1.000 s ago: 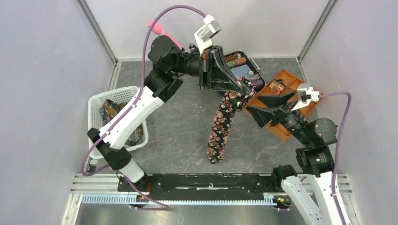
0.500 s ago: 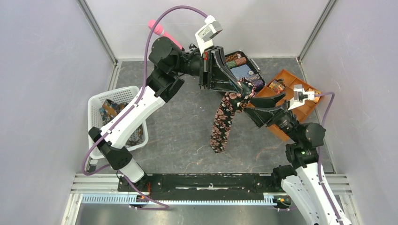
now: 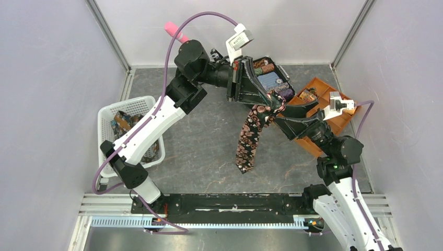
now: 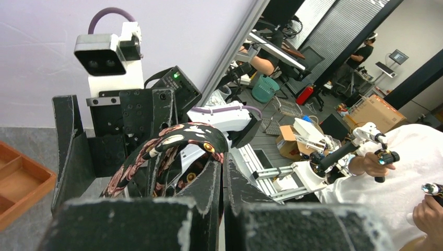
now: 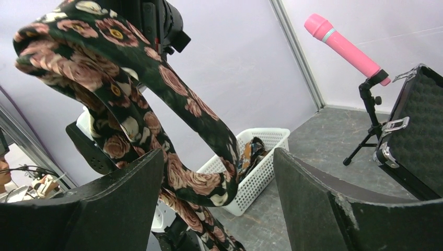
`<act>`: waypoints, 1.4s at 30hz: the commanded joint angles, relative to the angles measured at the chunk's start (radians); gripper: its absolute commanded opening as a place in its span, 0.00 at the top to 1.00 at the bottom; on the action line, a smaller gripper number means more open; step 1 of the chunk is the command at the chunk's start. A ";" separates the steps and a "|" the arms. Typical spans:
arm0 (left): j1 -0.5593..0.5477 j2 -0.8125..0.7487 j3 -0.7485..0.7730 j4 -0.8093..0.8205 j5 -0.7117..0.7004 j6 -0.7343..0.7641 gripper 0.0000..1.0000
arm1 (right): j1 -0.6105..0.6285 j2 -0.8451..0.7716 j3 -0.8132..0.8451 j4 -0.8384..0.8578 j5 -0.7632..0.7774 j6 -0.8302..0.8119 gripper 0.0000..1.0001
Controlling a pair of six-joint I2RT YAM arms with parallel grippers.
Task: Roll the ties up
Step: Pick up the tie from the bin.
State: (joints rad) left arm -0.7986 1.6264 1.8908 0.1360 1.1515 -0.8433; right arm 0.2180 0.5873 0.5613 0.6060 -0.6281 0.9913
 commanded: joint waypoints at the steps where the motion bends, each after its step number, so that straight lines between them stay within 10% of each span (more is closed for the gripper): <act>1: -0.007 -0.034 0.025 -0.102 -0.026 0.119 0.98 | 0.002 0.026 0.005 0.084 -0.011 0.039 0.18; 11: -0.008 -0.036 0.040 -0.169 -0.043 0.183 0.98 | 0.113 0.102 -0.011 0.081 0.011 0.018 0.23; 29: -0.008 -0.063 0.048 -0.248 -0.056 0.252 0.98 | 0.171 0.065 -0.032 -0.126 0.196 -0.165 0.87; 35: -0.006 -0.093 0.029 -0.331 -0.109 0.330 0.97 | 0.170 0.057 0.164 -0.426 0.330 -0.393 1.00; 42: -0.004 -0.127 0.065 -0.649 -0.324 0.592 0.43 | 0.169 0.160 0.565 -0.763 0.594 -0.644 1.00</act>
State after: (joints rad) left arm -0.8009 1.5558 1.9163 -0.3393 0.9638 -0.4316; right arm 0.3862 0.7078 0.9264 0.0296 -0.2108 0.5335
